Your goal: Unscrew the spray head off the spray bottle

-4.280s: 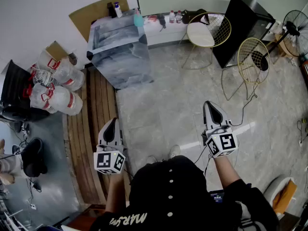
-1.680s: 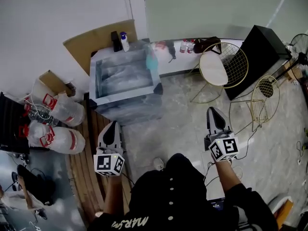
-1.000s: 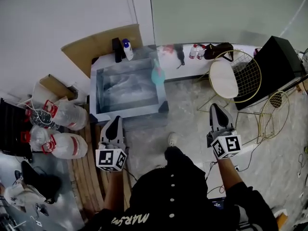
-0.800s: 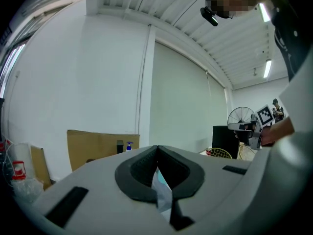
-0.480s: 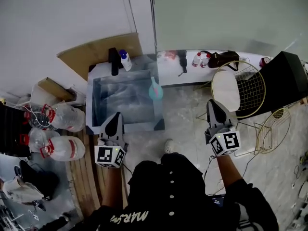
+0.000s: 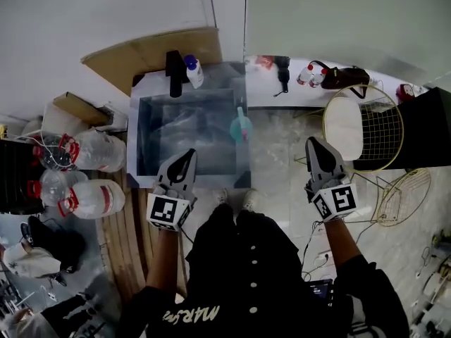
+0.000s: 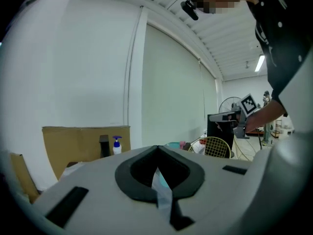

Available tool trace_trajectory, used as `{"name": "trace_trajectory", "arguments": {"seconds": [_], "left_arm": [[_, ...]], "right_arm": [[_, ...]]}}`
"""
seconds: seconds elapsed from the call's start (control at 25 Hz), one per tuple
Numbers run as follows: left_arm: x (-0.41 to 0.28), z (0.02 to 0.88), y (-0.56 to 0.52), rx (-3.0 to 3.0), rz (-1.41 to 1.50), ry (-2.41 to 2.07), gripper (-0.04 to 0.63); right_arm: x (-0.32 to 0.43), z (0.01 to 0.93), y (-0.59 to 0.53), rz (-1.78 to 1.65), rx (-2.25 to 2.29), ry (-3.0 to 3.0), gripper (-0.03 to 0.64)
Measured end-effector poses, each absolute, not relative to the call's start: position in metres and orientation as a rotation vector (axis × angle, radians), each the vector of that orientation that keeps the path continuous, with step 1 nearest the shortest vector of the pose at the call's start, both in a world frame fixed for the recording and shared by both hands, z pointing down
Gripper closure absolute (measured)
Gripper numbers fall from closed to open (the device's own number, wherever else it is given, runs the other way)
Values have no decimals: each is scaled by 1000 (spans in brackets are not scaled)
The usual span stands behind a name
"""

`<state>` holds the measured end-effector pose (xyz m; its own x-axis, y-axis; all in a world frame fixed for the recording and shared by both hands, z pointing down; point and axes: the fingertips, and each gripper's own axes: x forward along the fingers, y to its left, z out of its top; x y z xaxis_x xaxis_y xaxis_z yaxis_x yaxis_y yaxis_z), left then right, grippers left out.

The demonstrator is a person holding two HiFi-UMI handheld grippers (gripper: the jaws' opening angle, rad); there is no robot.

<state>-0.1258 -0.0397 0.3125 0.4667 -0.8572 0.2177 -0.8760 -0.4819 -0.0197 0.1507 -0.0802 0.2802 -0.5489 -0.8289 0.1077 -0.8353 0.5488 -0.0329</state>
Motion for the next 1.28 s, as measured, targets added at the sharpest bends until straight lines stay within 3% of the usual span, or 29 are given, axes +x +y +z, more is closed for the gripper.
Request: {"name": "trace_trajectory", "arguments": {"seconds": [0.68, 0.8, 0.96, 1.08, 1.28], "left_arm": [[-65, 424, -113, 2838, 441, -956, 560], [-56, 449, -123, 2832, 490, -874, 396], [-40, 479, -129, 2856, 494, -738, 254], [-29, 493, -137, 2868, 471, -683, 210], [-11, 511, -146, 2901, 494, -608, 193]], "right_arm": [[100, 354, -147, 242, 1328, -2671, 606], [95, 371, -159, 279, 1312, -2665, 606], [92, 395, -161, 351, 1300, -2641, 606], [90, 411, -163, 381, 1292, -2633, 606], [85, 422, -168, 408, 1287, -2637, 606]]}}
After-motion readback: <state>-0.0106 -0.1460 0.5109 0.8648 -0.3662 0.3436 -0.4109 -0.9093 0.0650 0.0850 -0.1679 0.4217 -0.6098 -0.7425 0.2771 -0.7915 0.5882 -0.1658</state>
